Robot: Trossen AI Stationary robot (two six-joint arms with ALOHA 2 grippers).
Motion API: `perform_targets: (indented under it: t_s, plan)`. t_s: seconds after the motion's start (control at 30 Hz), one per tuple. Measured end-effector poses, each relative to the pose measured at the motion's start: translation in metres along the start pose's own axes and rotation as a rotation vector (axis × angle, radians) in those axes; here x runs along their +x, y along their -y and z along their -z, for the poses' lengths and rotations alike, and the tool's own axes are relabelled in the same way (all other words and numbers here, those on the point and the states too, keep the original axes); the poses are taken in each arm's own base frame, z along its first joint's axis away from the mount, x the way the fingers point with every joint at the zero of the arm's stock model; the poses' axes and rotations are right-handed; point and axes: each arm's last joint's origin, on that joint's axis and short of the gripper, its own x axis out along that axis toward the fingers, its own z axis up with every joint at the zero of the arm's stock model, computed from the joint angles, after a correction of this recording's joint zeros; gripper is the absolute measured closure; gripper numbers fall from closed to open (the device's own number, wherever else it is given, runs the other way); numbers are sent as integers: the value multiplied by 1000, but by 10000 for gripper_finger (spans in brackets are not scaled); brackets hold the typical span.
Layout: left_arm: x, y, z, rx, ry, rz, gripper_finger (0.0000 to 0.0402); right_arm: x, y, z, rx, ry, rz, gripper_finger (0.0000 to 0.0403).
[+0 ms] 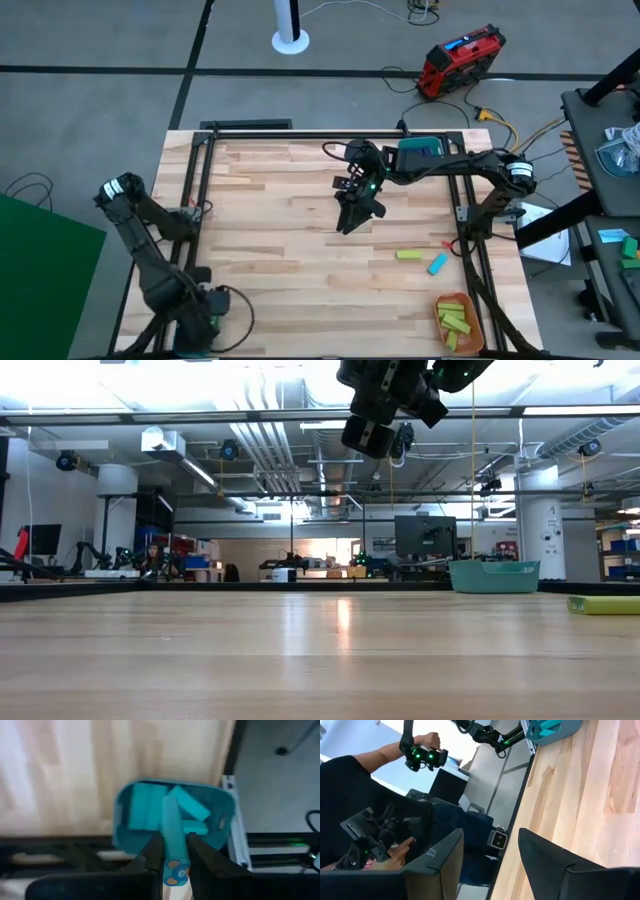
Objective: Sort blocks
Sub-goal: Put the light blue block into the bottom blue bin, then put the green block into the orange bin
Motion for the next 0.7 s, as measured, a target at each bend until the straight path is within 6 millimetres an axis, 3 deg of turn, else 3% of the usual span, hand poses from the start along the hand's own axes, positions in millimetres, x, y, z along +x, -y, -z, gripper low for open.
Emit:
perform_targets:
  t_s: [0.27, 0.53, 0.7]
  plan:
    - [28, 2, 20, 32, -30, 20, 367, 0, 0, 0, 8, 2, 5, 229]
    - [42, -3, 27, 22, -98, -11, 258, 0, 2, -1, 7, 28, 63, 217]
    - [29, 1, 27, 34, -82, -5, 225, 0, 2, -1, 18, 38, 85, 218]
